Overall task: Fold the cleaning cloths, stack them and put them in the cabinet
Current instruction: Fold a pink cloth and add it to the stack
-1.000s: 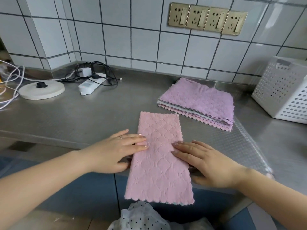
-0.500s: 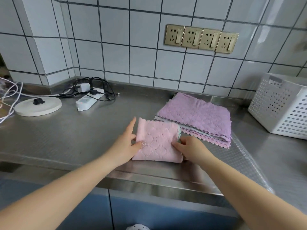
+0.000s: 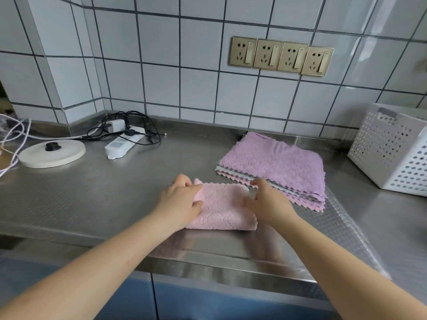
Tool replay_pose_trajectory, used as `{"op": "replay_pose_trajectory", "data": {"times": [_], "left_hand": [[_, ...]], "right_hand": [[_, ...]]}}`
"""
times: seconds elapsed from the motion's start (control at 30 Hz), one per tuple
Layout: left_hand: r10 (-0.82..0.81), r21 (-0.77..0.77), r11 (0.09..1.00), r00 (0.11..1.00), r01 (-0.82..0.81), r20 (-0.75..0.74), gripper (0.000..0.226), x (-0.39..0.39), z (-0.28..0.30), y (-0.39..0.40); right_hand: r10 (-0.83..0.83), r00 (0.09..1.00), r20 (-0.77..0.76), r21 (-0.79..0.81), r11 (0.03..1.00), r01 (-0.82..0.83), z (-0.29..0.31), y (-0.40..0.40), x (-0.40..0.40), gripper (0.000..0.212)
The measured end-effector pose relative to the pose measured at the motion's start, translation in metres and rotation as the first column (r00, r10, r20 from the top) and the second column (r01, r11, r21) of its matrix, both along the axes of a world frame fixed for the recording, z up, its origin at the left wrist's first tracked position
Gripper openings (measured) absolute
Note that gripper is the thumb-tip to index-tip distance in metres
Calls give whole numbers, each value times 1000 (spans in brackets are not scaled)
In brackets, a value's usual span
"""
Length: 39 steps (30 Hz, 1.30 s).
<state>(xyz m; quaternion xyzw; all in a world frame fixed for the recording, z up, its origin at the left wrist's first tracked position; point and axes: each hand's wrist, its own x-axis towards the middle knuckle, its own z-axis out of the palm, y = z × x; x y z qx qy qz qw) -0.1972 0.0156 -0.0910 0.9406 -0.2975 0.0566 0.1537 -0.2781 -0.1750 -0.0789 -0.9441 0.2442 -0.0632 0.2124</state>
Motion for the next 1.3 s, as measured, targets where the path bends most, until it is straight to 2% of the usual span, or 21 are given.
{"op": "replay_pose_trajectory", "data": {"times": [0.07, 0.1, 0.17, 0.27, 0.37, 0.6, 0.73, 0.8, 0.87, 0.93, 1.0, 1.17, 1.23, 1.3], "left_hand": [[-30, -18, 999, 993, 32, 115, 42, 1, 1, -10], [-66, 1, 998, 989, 67, 134, 44, 0, 1, -17], [-135, 68, 989, 986, 129, 95, 50, -2, -3, -31], [-140, 149, 979, 990, 140, -11, 55, -1, -15, -37], [-97, 188, 976, 994, 106, -56, 52, 1, -21, -30], [-52, 211, 975, 994, 72, -97, 54, 0, -19, -18], [-15, 238, 970, 994, 40, -107, 56, 1, -18, 3], [-62, 107, 991, 990, 75, -126, 51, 2, -16, 13], [-129, -110, 988, 962, 105, -239, 51, 3, -16, 15], [-202, -322, 943, 911, 83, -359, 59, 10, -16, 16], [-275, -474, 879, 870, 55, -408, 63, 19, -17, 17], [-281, -664, 735, 829, -138, -484, 67, 50, -12, 29], [-247, -698, 686, 837, -205, -488, 64, 67, -12, 35], [-165, -693, 676, 866, -249, -471, 63, 88, -11, 38]], "right_hand": [[48, 990, 136, -119, 992, -31, 2, 9, 5, 48], [97, 986, 138, -164, 984, -74, 3, 17, 9, 47], [177, 984, 25, -216, 962, -167, -2, 35, 20, 43], [237, 962, -138, -160, 953, -257, -19, 50, 24, 45], [240, 955, -175, -163, 949, -269, -30, 43, 16, 48], [129, 938, -322, -212, 956, -204, -26, 24, -4, 59], [167, 944, -284, -286, 925, -250, -23, 14, -26, 59], [221, 935, -276, -244, 925, -291, -21, 12, -36, 60], [248, 920, -303, -201, 927, -316, -18, 14, -43, 64], [275, 911, -307, -207, 915, -346, -17, 21, -38, 66], [290, 915, -280, -228, 906, -357, -18, 30, -28, 62], [303, 926, -224, -211, 913, -350, -23, 48, 12, 57], [311, 929, -203, -207, 913, -351, -25, 55, 34, 57], [322, 928, -187, -214, 909, -359, -26, 63, 58, 57]]}}
